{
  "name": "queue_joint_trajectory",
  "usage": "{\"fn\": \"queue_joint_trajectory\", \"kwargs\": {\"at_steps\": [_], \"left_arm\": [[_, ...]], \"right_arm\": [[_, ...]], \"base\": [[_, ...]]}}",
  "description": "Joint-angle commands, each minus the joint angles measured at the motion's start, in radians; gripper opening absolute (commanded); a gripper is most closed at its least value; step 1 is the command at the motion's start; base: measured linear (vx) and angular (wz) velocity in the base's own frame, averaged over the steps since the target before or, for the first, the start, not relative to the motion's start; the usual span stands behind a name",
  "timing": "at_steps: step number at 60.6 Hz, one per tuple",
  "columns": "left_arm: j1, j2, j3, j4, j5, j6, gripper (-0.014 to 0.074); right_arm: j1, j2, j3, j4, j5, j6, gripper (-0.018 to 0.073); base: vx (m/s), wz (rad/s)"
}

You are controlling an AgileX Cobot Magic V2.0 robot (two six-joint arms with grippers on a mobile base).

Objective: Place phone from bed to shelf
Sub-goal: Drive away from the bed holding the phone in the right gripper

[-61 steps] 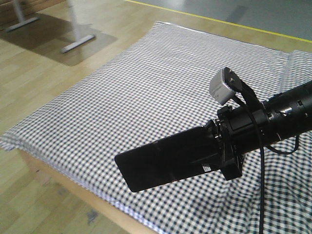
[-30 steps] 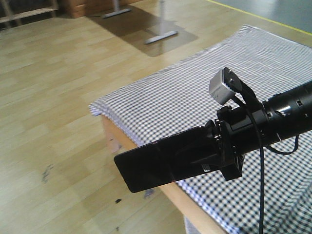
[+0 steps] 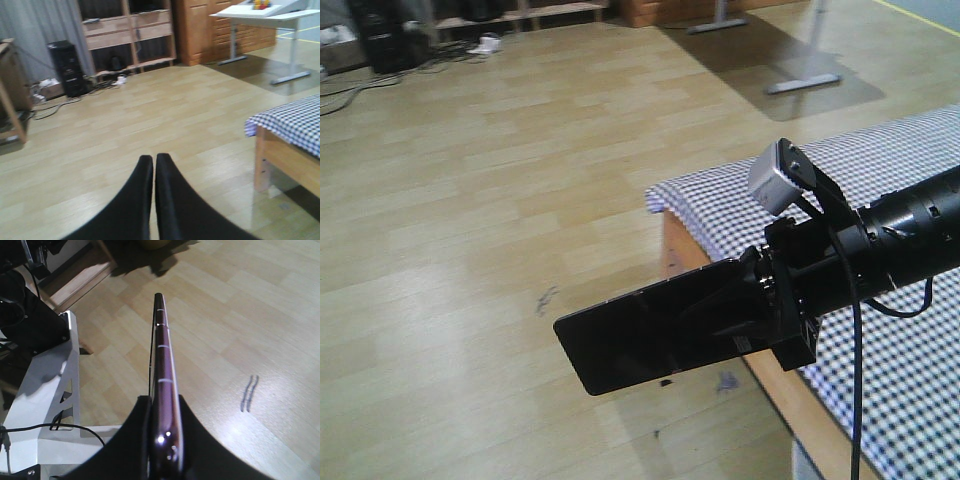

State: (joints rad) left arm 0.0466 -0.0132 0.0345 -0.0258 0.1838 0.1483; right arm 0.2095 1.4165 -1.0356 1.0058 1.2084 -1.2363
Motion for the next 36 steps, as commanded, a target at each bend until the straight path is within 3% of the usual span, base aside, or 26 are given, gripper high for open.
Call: {"fn": "queue_joint_trajectory", "kwargs": {"at_steps": [1, 36], "left_arm": [[0.001, -0.013, -0.022, -0.009, -0.072, -0.006, 0.0001], [0.001, -0.013, -0.022, -0.009, -0.072, -0.006, 0.0001]], "right_arm": [[-0.002, -0.034, -0.025, 0.078, 0.079, -0.003, -0.0002], [-0.002, -0.034, -0.025, 0.078, 0.079, -0.004, -0.0002]], "base": [[-0.15, 0.58], [-0.11, 0.43]]}}
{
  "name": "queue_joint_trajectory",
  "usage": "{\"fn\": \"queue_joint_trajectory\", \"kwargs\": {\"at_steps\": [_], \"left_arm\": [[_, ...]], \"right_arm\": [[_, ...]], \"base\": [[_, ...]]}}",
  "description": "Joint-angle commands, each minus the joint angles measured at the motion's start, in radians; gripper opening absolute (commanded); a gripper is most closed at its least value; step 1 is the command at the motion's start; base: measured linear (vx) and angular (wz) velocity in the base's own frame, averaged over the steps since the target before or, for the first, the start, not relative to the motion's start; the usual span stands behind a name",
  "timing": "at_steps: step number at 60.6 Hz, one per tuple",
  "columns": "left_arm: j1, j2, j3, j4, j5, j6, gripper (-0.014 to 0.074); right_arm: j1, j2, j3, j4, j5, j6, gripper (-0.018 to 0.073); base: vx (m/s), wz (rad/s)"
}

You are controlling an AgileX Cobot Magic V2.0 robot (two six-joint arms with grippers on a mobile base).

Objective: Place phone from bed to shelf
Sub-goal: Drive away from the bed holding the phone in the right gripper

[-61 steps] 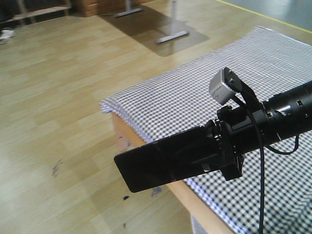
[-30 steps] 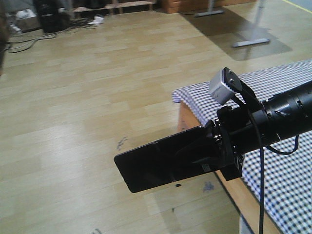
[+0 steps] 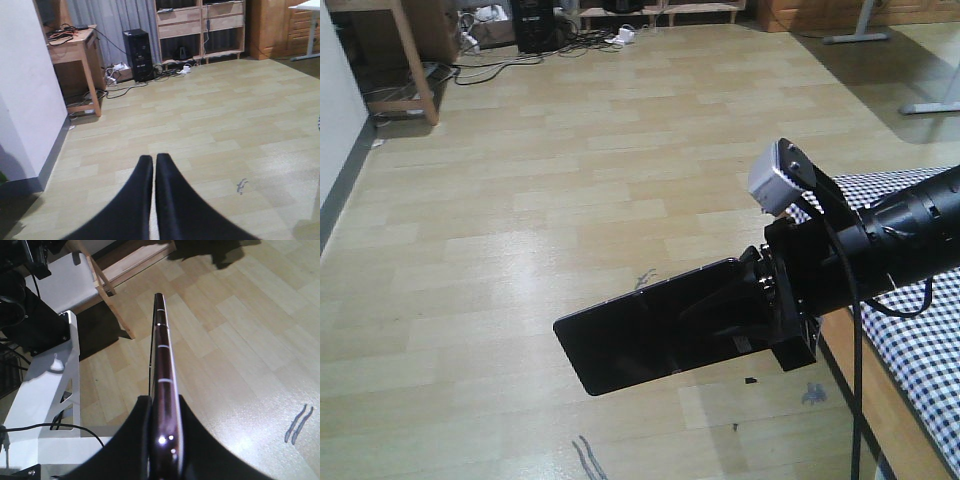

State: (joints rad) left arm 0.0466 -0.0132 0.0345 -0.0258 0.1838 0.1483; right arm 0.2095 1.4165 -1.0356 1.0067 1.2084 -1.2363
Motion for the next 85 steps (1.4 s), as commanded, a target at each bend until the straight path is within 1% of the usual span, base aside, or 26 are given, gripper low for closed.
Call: {"fn": "queue_joint_trajectory", "kwargs": {"at_steps": [1, 47, 85], "left_arm": [[0.001, -0.013, -0.022, -0.009, -0.072, -0.006, 0.0001], [0.001, -0.013, -0.022, -0.009, -0.072, -0.006, 0.0001], [0.001, -0.013, -0.022, -0.009, -0.072, -0.006, 0.0001]], "right_arm": [[-0.002, -0.034, -0.025, 0.077, 0.079, -0.004, -0.0002], [-0.002, -0.035, -0.025, 0.077, 0.079, -0.005, -0.0002], [-0.002, -0.035, -0.025, 0.077, 0.079, -0.005, -0.0002]], "base": [[-0.05, 0.20], [0.03, 0.06], [0.24, 0.07]]}}
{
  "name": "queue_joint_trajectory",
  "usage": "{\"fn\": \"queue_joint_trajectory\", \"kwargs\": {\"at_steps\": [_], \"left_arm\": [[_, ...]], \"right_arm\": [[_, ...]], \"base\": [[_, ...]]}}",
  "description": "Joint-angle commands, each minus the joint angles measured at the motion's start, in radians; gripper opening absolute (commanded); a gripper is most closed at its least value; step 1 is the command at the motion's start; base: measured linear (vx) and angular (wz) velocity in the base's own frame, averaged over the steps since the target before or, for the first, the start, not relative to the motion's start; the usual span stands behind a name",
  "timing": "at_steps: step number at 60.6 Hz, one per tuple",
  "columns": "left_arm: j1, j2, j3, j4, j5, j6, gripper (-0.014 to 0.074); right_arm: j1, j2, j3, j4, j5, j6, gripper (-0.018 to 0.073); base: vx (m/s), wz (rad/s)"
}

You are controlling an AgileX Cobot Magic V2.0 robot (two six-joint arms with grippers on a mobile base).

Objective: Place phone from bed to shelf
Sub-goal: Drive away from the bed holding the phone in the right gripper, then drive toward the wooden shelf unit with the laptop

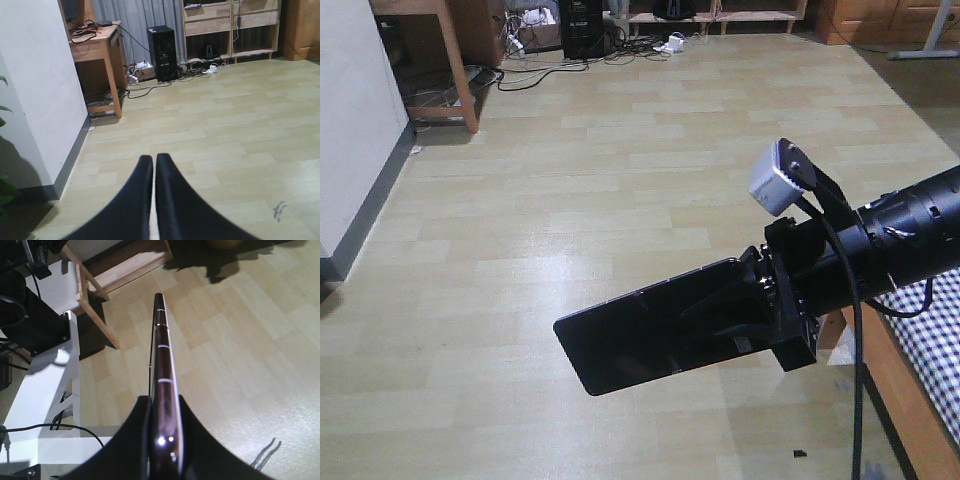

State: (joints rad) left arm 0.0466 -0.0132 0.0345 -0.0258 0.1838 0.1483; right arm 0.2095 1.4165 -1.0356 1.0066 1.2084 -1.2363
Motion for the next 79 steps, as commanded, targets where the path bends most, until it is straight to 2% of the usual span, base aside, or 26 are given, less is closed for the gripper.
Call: {"fn": "queue_joint_trajectory", "kwargs": {"at_steps": [1, 79], "left_arm": [[0.001, -0.013, -0.022, -0.009, -0.072, -0.006, 0.0001], [0.001, -0.013, -0.022, -0.009, -0.072, -0.006, 0.0001]], "right_arm": [[-0.002, -0.035, -0.025, 0.077, 0.079, -0.005, -0.0002], [-0.002, -0.035, -0.025, 0.077, 0.079, -0.007, -0.0002]], "base": [[0.35, 0.00], [0.41, -0.06]]}}
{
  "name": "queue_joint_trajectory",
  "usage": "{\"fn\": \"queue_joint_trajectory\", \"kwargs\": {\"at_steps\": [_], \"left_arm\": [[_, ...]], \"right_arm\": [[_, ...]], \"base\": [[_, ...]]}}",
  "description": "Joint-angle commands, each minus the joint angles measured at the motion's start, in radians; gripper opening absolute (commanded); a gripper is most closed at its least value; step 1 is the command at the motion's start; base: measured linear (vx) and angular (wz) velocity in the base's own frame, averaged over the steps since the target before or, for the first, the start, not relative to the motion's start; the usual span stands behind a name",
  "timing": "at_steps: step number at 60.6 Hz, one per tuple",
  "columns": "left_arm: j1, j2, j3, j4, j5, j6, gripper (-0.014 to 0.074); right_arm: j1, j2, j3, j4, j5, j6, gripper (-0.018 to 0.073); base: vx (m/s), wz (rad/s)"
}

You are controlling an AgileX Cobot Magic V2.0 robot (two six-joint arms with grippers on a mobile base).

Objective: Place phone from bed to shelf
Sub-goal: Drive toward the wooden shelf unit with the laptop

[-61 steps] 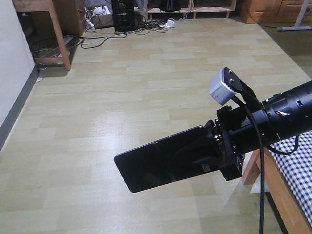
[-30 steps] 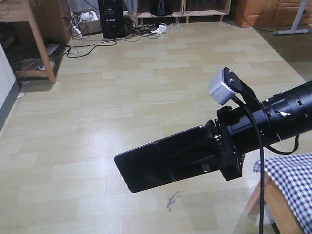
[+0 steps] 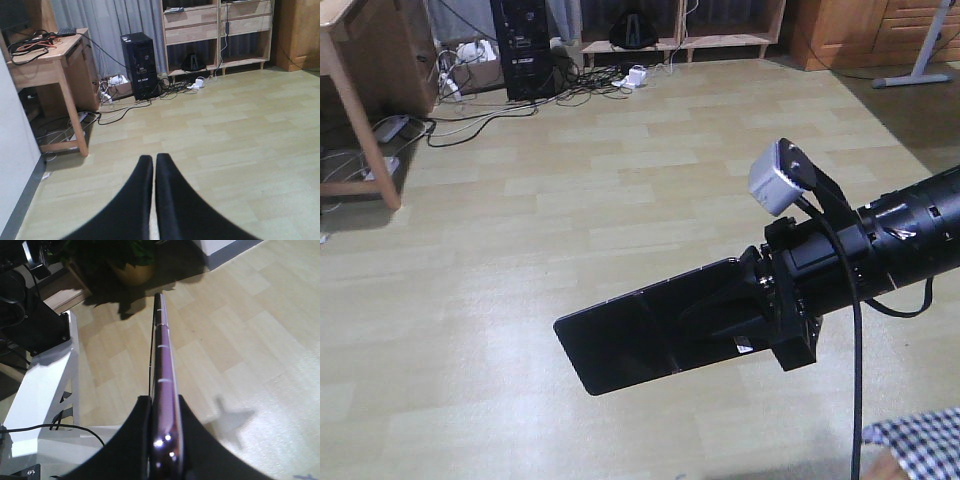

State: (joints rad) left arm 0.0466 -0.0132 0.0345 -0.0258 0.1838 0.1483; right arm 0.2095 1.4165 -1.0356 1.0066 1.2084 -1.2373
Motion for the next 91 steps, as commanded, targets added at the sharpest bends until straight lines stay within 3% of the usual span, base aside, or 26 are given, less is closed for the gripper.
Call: {"fn": "queue_joint_trajectory", "kwargs": {"at_steps": [1, 91], "left_arm": [[0.001, -0.013, -0.022, -0.009, -0.072, -0.006, 0.0001], [0.001, -0.013, -0.022, -0.009, -0.072, -0.006, 0.0001]], "right_arm": [[-0.002, -0.035, -0.025, 0.077, 0.079, -0.006, -0.0002], [-0.002, -0.035, -0.025, 0.077, 0.079, -0.005, -0.0002]], "base": [[0.45, -0.09], [0.46, -0.21]]}}
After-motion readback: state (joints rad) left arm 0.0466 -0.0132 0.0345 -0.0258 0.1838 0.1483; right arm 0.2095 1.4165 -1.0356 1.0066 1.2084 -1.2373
